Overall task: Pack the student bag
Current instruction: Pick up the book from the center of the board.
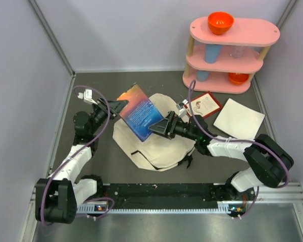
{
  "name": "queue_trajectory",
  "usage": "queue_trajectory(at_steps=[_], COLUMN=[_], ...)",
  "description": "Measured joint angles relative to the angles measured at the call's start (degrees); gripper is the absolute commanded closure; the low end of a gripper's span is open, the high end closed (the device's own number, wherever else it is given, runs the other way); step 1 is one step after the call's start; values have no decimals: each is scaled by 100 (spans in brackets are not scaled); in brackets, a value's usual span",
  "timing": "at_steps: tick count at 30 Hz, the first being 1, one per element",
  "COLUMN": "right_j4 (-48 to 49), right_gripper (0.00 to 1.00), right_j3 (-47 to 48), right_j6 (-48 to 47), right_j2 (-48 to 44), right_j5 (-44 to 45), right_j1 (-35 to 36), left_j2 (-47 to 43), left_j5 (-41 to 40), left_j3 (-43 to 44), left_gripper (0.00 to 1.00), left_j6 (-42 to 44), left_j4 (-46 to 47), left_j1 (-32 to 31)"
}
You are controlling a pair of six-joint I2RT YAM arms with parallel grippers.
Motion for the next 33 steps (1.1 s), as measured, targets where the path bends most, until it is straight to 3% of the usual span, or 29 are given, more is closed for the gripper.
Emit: queue_trajectory(at_steps=[15, 23, 28, 32, 33], right_j4=[247, 1084, 1320, 1294, 1268], right_gripper=[21, 23, 38, 68, 68], right_j3=[376, 413, 398, 227, 186], right_j6=[111, 420, 417, 328, 291], right_j2=[599, 1036, 1023, 804, 719], right_j5=[243, 221, 243, 295, 299], right_j1=[31, 31, 42, 66, 68], left_j2=[278, 472, 474, 457, 442], left_j5=[83, 15, 37, 83, 96], left_j3=[-105, -470, -492, -485, -481], left_gripper=[100, 100, 100, 100, 100], left_j6=[-647, -1073, -1150, -1016, -935], left_j4=[787, 1517, 1650, 1355, 1213], left_j1=[0, 59, 57, 48, 46])
